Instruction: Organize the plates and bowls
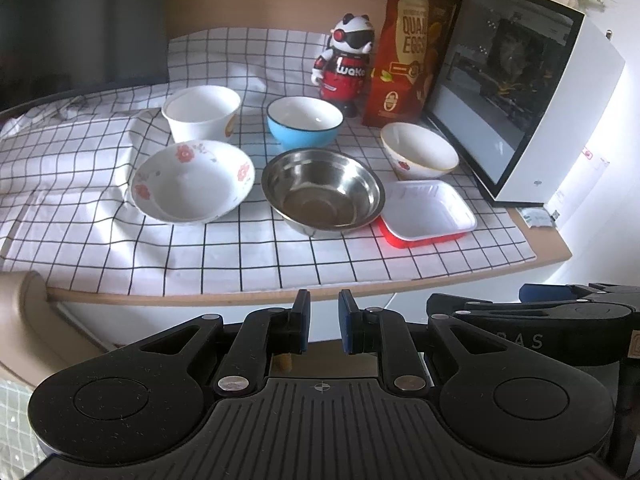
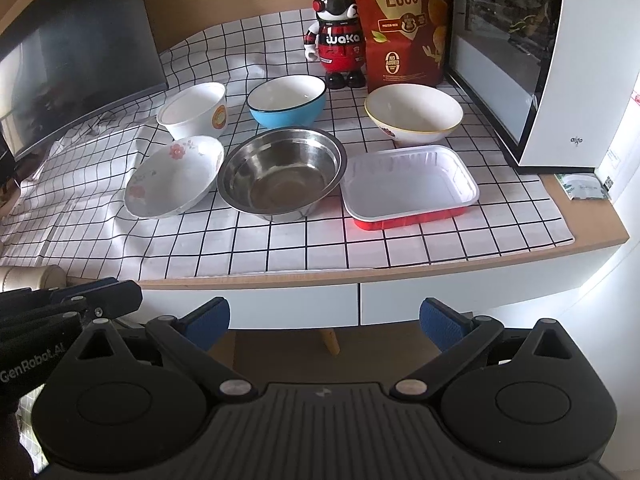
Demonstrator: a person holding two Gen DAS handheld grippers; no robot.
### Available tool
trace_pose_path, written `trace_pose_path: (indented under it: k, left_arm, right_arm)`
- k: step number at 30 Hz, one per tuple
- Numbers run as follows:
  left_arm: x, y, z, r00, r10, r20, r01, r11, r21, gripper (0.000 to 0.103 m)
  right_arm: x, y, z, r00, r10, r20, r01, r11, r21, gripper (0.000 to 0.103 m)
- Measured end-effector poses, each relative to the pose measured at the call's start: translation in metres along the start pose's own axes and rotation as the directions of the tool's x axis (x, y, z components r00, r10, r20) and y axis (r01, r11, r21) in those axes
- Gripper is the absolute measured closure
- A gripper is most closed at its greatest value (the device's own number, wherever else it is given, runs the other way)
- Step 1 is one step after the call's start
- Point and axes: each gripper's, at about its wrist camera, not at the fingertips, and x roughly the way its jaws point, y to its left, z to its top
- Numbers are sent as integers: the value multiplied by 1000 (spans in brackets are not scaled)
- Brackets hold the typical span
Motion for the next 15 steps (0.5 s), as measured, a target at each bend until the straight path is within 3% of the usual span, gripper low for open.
trace_pose_path:
  k: [15]
  left_arm:
    - [3,7,-1,1000,-13,-14,12,1000,-10,84]
  right_arm:
    - [5,6,1,1000,3,-18,-3,1000,3,2]
